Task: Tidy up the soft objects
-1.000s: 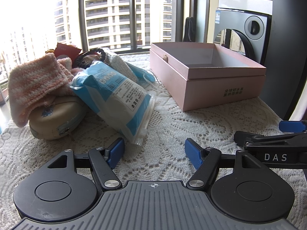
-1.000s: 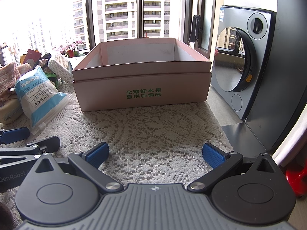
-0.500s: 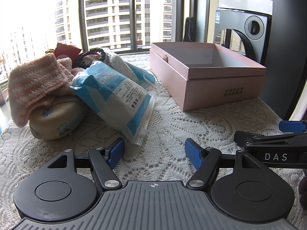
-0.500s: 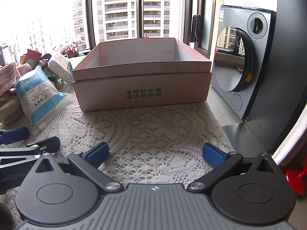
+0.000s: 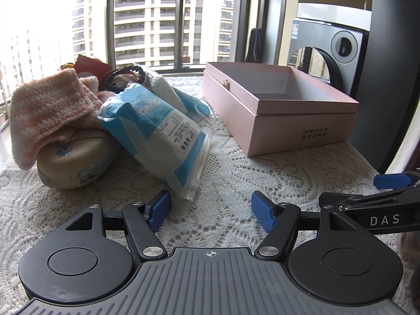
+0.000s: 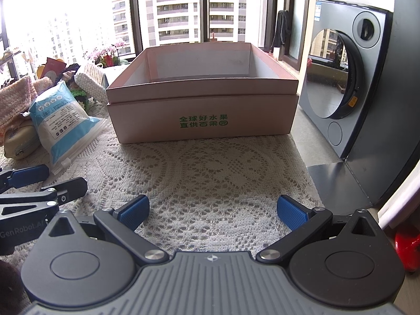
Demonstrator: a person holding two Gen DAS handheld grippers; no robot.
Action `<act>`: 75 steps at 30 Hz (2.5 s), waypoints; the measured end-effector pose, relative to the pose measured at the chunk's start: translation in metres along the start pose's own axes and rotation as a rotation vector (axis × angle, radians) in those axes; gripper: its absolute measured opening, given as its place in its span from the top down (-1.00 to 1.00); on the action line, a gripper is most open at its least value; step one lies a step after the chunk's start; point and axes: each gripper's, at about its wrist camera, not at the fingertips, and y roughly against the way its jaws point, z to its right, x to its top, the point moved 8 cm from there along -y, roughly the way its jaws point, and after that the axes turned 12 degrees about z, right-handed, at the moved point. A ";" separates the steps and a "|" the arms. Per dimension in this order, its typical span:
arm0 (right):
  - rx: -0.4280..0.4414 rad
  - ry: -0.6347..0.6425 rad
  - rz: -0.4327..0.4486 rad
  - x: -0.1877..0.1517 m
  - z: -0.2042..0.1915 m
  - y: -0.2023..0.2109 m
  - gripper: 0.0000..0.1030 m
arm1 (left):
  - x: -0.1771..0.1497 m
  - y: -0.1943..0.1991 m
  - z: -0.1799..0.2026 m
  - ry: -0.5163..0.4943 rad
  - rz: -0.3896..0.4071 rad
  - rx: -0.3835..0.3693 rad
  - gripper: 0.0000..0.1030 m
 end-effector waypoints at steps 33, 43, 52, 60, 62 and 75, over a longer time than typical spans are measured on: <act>0.447 0.475 0.090 0.079 -0.203 -0.036 -0.74 | 0.080 -0.039 -0.211 0.268 0.176 -0.059 0.49; 0.434 0.396 0.038 0.071 -0.179 0.000 -0.08 | 0.094 0.055 -0.156 0.041 0.272 -0.154 0.56; 0.331 0.322 0.111 0.038 -0.079 0.093 -0.08 | 0.074 0.120 -0.023 -0.140 0.183 -0.426 0.56; 0.124 0.140 0.158 0.029 0.018 0.121 -0.08 | 0.138 0.091 0.056 -0.216 0.270 -0.528 0.55; 0.111 0.121 0.184 0.032 0.030 0.125 -0.08 | 0.172 0.076 0.072 -0.194 0.324 -0.533 0.55; 0.099 0.084 0.181 0.037 0.042 0.086 -0.08 | 0.164 -0.111 0.063 0.080 0.056 -0.355 0.32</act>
